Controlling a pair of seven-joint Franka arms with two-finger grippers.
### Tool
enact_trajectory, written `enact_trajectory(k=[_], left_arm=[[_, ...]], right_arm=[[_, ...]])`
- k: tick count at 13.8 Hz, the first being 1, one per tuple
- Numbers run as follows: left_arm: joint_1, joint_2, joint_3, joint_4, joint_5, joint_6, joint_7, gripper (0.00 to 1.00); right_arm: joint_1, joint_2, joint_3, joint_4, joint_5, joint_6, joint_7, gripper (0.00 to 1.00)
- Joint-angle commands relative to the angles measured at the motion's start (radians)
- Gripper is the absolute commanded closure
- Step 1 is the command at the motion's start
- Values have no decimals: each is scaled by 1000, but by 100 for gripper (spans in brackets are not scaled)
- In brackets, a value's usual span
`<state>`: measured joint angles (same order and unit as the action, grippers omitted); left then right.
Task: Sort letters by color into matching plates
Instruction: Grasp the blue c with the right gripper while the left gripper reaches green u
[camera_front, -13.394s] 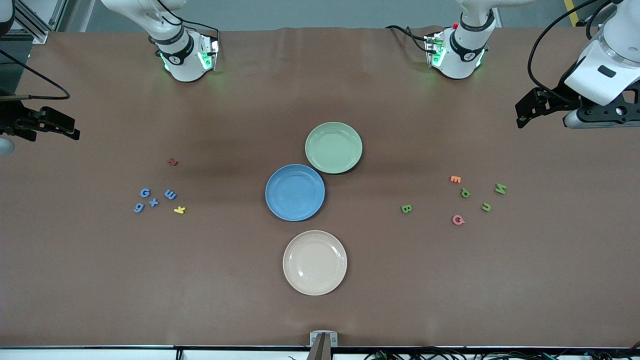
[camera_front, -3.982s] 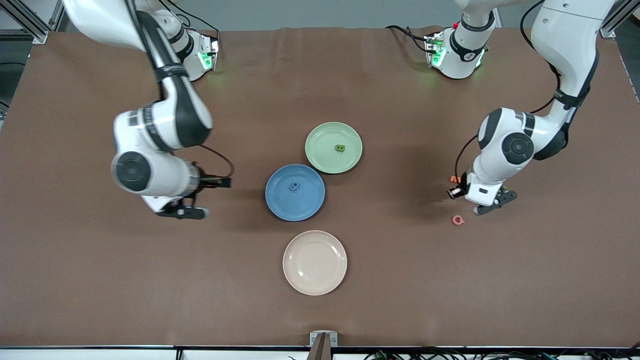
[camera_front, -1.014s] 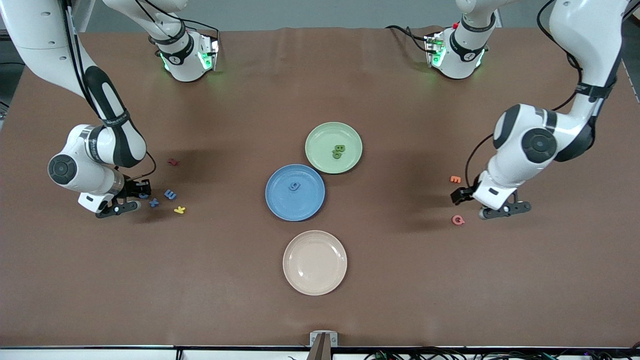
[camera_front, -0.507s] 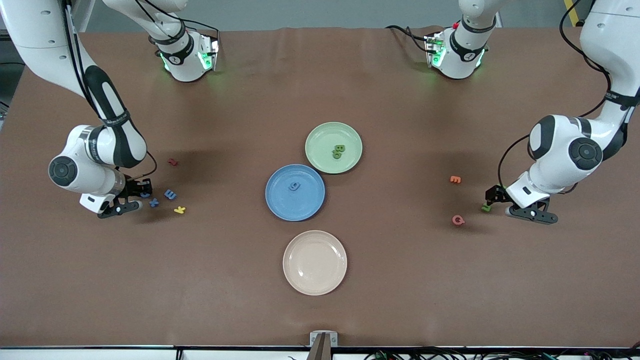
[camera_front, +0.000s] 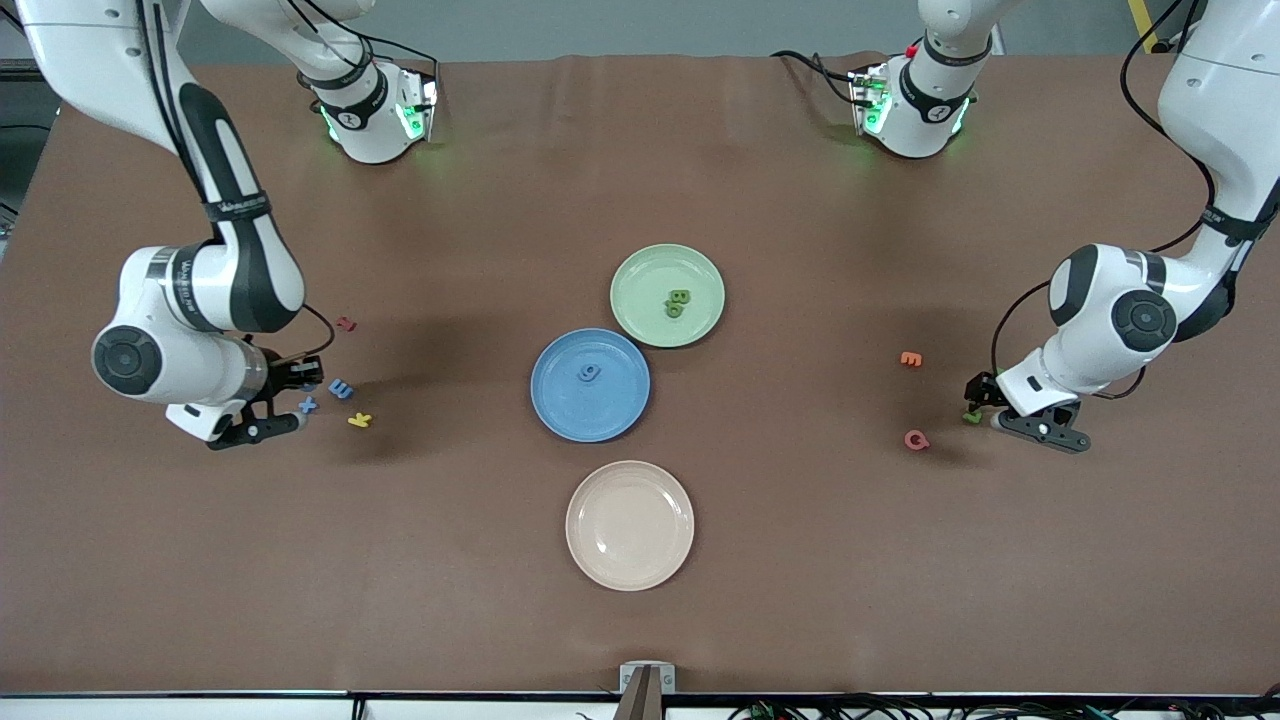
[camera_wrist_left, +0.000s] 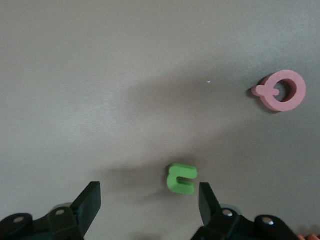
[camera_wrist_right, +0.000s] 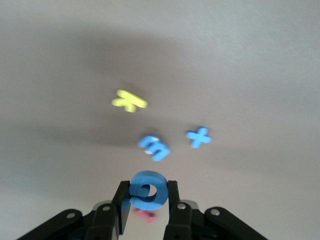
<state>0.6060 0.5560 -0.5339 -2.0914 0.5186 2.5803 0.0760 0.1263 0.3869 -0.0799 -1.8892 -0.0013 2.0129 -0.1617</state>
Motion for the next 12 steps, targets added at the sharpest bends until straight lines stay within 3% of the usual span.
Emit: enact_trajectory(k=[1,3,7,11,12], left_arm=[[11,24,-14,10,20,17,10,17],[6,28,-14,10,24,17,11,19],[5,44,-14,11,27,17,14,26],[5,59,-14,10,26,17,13,34],[5,58,-14,11,26,14,11,40]], right_arm=[[114,7,-3,61,4,-49,212,84],[208,12,-1,87,41,-43,362,84],[349,104,-3,180,207,-25,560,84],[467,200,-3,246,224,81,761,84],[493,229,-3,268,224,108,804,84]])
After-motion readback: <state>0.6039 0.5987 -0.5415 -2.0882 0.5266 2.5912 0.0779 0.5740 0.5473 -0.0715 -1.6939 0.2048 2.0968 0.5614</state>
